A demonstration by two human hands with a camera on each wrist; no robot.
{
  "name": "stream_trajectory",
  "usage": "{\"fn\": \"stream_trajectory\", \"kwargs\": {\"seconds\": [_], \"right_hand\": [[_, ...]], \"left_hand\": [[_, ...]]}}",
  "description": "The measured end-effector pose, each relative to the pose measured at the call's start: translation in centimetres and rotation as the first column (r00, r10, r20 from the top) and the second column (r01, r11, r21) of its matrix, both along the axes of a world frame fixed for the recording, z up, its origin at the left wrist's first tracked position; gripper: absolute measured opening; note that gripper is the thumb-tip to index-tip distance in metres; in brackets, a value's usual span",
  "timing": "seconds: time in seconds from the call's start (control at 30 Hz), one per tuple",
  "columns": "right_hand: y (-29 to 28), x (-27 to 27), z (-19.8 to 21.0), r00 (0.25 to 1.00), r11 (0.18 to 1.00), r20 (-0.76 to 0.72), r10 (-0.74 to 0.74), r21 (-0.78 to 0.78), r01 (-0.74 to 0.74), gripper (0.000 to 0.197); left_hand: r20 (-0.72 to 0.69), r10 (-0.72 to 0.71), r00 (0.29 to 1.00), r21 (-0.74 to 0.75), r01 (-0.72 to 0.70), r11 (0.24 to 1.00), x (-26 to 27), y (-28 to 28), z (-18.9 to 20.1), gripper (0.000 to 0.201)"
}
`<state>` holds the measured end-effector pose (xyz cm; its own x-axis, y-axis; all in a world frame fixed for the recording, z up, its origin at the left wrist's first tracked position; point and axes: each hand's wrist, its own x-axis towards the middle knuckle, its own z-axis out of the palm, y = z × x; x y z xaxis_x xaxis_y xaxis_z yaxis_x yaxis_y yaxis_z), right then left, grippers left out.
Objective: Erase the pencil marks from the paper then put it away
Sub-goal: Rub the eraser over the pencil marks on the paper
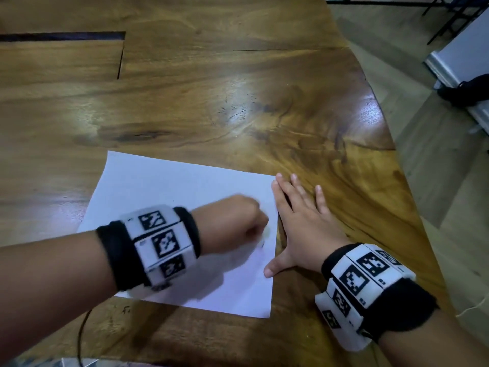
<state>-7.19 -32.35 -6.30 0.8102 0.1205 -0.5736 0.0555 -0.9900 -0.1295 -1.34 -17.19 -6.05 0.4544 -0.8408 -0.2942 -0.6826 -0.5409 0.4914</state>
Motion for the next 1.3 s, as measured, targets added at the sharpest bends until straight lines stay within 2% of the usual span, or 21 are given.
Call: {"fn": "stream_trajectory", "kwargs": {"seconds": [0.07,0.13,0.3,0.4,0.47,0.63,0.73,0.83,0.93,1.0,1.1,1.17,1.23,1.3], "right_hand": [[0.0,0.0,0.0,1.000,1.000,0.006,0.004,-0.009,-0.004,0.152],[0.0,0.0,0.0,1.000,1.000,0.004,0.011,-0.018,-0.011,0.151],[0.1,0.0,0.1,1.000,1.000,0.003,-0.008,-0.005,0.008,0.151],[0.1,0.0,0.1,1.000,1.000,-0.005,-0.013,-0.012,0.013,0.152],[0.2,0.0,0.3,1.000,1.000,0.003,-0.012,-0.016,0.013,0.149],[0.7,-1.9,1.0,0.995,0.996,0.038,0.089,-0.023,-0.088,0.126],[1.0,-3.2,0.9,0.993,0.991,-0.010,0.121,-0.054,-0.122,0.139],[1.2,-3.2,0.6,0.991,0.987,-0.013,0.134,-0.085,-0.135,0.148],[1.2,-3.2,0.5,0.992,0.988,-0.015,0.128,-0.085,-0.128,0.148],[1.2,-3.3,0.5,0.993,0.991,-0.019,0.114,-0.067,-0.115,0.149],[1.3,-3.3,0.6,0.994,0.992,-0.021,0.108,-0.058,-0.109,0.149],[1.3,-3.3,0.6,0.994,0.993,-0.027,0.102,-0.052,-0.103,0.148],[1.4,-3.3,0.7,0.994,0.994,-0.036,0.101,-0.050,-0.102,0.148],[1.4,-3.3,0.7,0.994,0.993,-0.039,0.100,-0.055,-0.102,0.148]], "left_hand": [[0.067,0.133,0.989,-0.039,-0.130,0.991,2.0,-1.8,0.0,0.013],[0.070,0.195,0.978,-0.068,-0.190,0.979,2.6,-2.7,-0.2,0.006],[-0.033,0.013,0.999,-0.042,-0.014,0.999,-2.7,0.6,-0.3,0.015],[-0.050,0.066,0.997,-0.007,-0.066,0.998,-4.4,1.9,-0.4,0.022],[-0.018,0.075,0.997,-0.018,-0.075,0.997,-4.5,1.8,-0.3,0.016],[-0.057,0.108,0.992,-0.040,-0.111,0.993,-4.2,2.0,-0.7,0.010],[-0.071,0.072,0.995,0.005,-0.071,0.997,-2.8,1.2,-0.4,0.008],[-0.001,0.138,0.990,0.015,-0.138,0.990,-1.1,-0.2,0.0,0.008],[0.026,0.176,0.984,-0.046,-0.175,0.983,-1.5,-0.4,-0.3,0.012],[-0.007,0.112,0.994,-0.095,-0.112,0.989,-3.6,0.8,-0.8,0.019],[-0.052,-0.003,0.999,-0.084,-0.002,0.996,-7.8,3.5,-1.0,0.015],[-0.080,-0.009,0.997,-0.071,0.003,0.997,-9.1,4.8,-1.1,0.014],[-0.108,0.010,0.994,-0.077,-0.019,0.997,-8.1,4.7,-1.2,0.011],[-0.055,0.057,0.997,-0.104,-0.063,0.993,-5.8,3.7,-1.1,0.007]]}}
